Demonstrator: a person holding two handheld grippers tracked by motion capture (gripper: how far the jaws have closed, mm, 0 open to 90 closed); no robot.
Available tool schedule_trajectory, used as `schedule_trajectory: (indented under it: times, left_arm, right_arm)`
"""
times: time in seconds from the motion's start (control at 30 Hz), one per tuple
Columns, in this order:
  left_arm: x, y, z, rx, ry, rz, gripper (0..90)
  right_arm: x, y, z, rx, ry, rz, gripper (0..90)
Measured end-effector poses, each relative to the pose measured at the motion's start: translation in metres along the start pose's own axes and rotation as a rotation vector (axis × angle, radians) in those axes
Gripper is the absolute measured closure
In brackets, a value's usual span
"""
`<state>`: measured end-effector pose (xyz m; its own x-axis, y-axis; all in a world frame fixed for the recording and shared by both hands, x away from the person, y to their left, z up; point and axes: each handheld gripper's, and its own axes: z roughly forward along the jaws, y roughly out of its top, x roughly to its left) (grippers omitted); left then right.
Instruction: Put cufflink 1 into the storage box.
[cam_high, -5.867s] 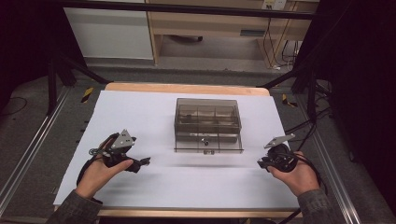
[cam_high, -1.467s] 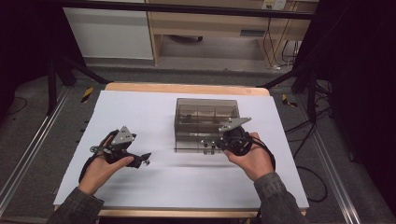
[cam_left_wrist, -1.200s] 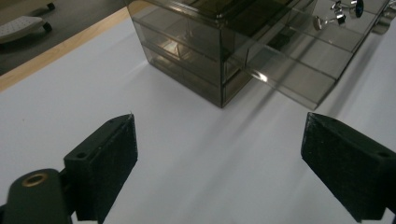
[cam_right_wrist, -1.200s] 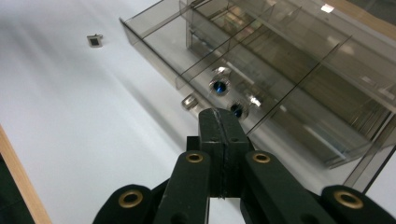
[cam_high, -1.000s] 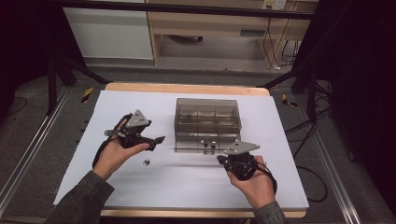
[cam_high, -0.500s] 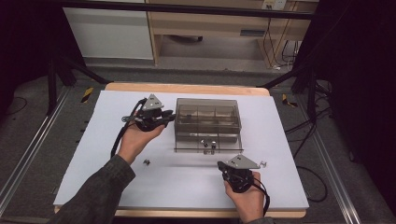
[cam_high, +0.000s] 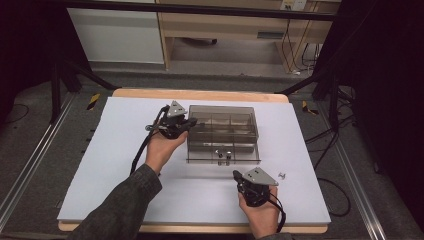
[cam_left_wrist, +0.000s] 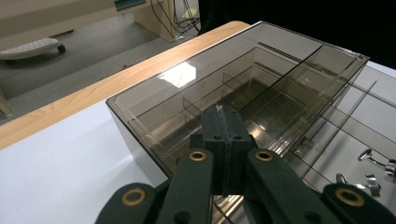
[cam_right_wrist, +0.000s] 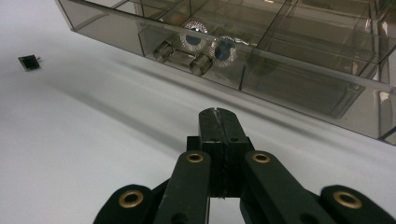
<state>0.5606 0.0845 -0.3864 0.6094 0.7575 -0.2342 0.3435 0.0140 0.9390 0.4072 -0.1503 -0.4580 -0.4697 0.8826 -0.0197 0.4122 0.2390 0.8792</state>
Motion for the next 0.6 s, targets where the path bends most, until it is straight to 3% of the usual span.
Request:
schedule_trajectory:
  times: [0.23, 0.6]
  left_arm:
    - [-0.007, -0.008, 0.012, 0.002, 0.011, 0.012, 90.0]
    - [-0.008, -0.011, 0.017, 0.006, 0.022, 0.012, 90.0]
  right_arm:
    - [0.003, 0.003, 0.004, -0.03, -0.028, -0.008, 90.0]
    - [0.0, 0.006, 0.007, -0.068, -0.067, -0.009, 90.0]
